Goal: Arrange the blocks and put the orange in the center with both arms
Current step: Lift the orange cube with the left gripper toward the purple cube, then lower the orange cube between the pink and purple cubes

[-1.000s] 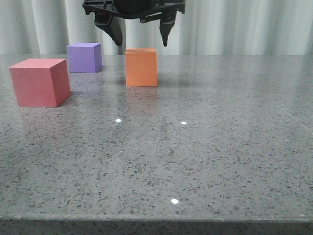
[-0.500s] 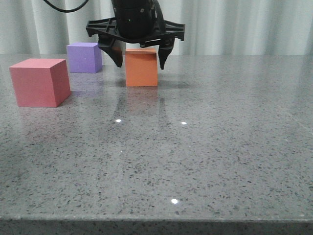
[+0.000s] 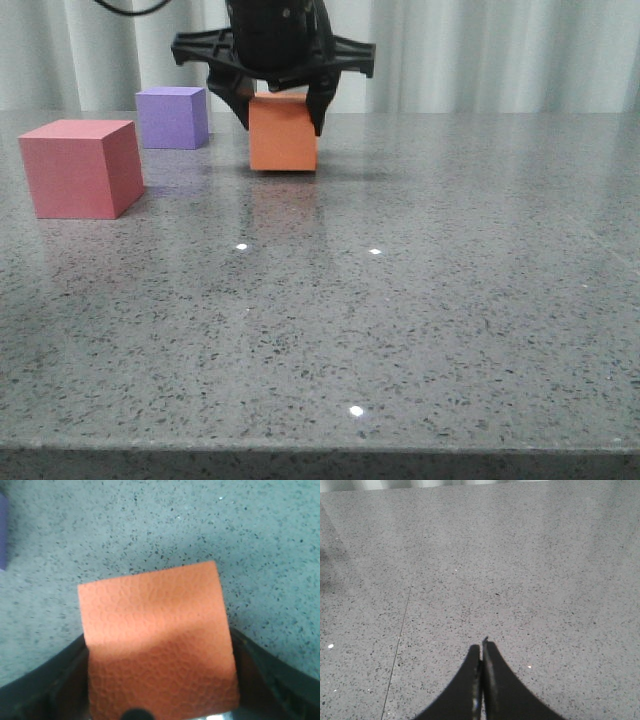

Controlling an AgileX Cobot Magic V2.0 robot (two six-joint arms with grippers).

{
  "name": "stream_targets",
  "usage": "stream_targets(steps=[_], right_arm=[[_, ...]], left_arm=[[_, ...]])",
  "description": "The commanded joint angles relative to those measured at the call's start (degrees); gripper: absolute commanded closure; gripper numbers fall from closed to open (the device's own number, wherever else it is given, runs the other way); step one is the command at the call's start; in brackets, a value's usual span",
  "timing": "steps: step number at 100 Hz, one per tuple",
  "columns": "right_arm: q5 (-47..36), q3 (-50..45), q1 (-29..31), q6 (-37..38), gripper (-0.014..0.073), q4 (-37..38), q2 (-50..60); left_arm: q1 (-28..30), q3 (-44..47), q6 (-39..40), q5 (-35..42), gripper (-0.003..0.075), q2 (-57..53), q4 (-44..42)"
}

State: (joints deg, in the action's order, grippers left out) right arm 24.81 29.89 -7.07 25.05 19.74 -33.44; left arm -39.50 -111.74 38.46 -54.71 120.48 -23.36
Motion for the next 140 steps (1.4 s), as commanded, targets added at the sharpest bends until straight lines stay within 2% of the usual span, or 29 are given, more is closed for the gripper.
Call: stream_targets(steps=[1,24,50,76,88,140], right_arm=[[-4.3,1.5,0.2,-0.4,0.0662,1.5,0.1],[-4.3,1.5,0.2,-0.4,0.0662,1.5,0.1],[-4.4,1.5,0.2,-0.4,0.0662,1.5,0.1],[-4.4,1.5,0.2,-0.4,0.0662,1.5,0.1],[-4.4,1.5,0.2,-0.4,0.0662,1.5,0.1],[-4.4,1.5,0.2,-0.4,0.0662,1.5,0.1]], left_arm=[[-0.4,-1.8,-2.6,0.9,0.0363,-6.6,-1.3],[0.3,-1.8,-5.5,0.2,0.0363,-12.3,-4.0],[6.6,1.4,-10.4,0.2,0.0363,-15.6,-1.4],[14.2,3.8,-18.9,3.6,0.0363,-16.2,10.1],[16.2,5.9,-19.5,5.4,0.0363,-16.2,11.0],[17.6,17.2,-19.6,13.7,0.0363,-16.2,11.1]])
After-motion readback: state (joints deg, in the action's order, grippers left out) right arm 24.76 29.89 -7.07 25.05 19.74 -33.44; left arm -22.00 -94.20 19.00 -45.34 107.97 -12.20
